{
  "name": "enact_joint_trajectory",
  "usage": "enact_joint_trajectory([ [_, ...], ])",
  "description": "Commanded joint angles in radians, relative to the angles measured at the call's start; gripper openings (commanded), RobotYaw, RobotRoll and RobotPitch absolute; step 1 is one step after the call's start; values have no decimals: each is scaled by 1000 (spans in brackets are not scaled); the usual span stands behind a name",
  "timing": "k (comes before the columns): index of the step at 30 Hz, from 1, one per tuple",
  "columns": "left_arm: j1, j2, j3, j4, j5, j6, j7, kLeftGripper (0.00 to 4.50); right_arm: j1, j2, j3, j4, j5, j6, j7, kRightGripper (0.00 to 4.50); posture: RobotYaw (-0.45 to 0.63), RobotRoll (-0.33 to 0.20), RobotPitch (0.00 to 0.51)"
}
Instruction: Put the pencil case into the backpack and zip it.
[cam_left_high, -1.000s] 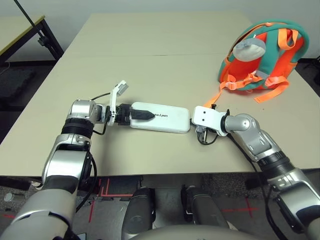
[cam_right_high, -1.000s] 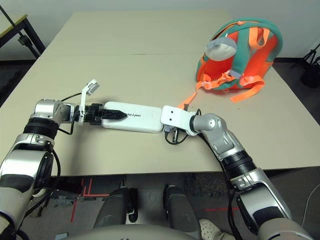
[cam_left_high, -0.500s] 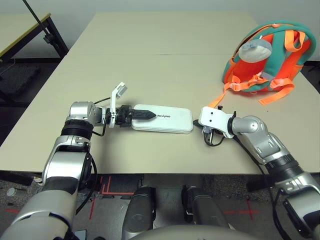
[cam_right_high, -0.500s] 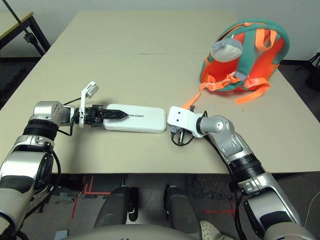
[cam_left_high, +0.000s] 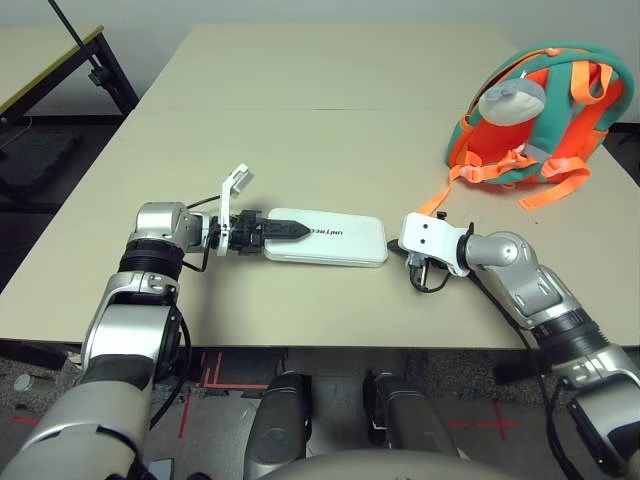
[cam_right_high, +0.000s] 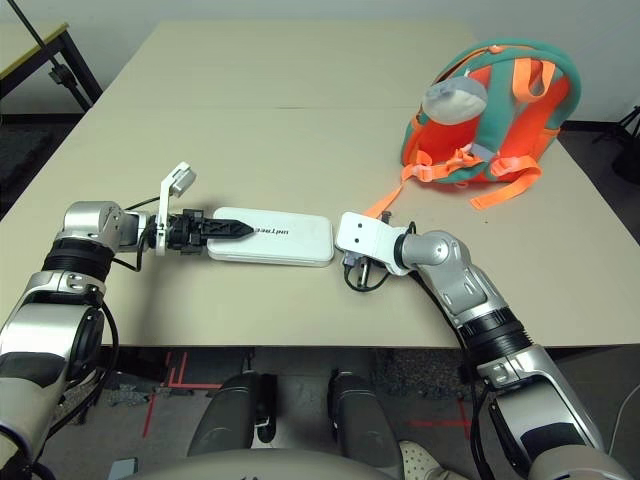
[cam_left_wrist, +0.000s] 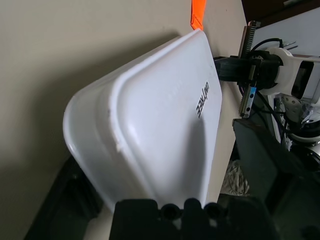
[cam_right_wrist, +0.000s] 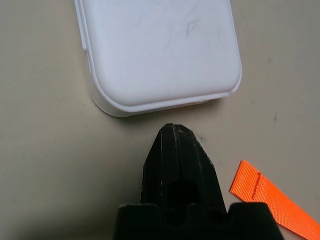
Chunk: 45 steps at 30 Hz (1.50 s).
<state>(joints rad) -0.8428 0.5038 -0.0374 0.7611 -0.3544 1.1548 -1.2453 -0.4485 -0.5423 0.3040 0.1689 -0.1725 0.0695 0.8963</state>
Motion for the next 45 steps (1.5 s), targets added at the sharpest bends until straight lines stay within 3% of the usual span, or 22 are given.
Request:
enact_joint_trajectory([
  [1, 14, 10, -12, -16, -15, 9, -2, 4463, 14, -9, 6, 14, 3, 7, 9, 0, 81, 0, 112],
  [21, 28, 13, -19, -22, -36, 36, -3, 4463, 1, -9, 12, 23, -1, 2, 19, 0, 82, 0, 109],
  [30, 32, 13, -10, -32, -67, 38, -13, 1442, 7, -12, 6, 33, 3, 0, 20, 0, 80, 0, 108],
  [36, 15, 7, 18, -40, -88, 31, 4, 1258, 11, -10, -37, 37, 33, 20, -4, 0, 81, 0, 108],
  [38, 2, 2, 37, -55, -102, 27, 17, 1258, 20, -4, -96, 31, 77, 50, -39, 0, 81, 0, 108],
  [41, -45, -20, 128, -65, -136, -17, 88, 1258, 49, 4, -268, 15, 184, 129, -132, 625, 81, 0, 108],
  [45, -60, -53, 236, -110, -162, -84, 215, 1258, 107, -17, -427, -32, 279, 213, -189, 2107, 70, 0, 108],
])
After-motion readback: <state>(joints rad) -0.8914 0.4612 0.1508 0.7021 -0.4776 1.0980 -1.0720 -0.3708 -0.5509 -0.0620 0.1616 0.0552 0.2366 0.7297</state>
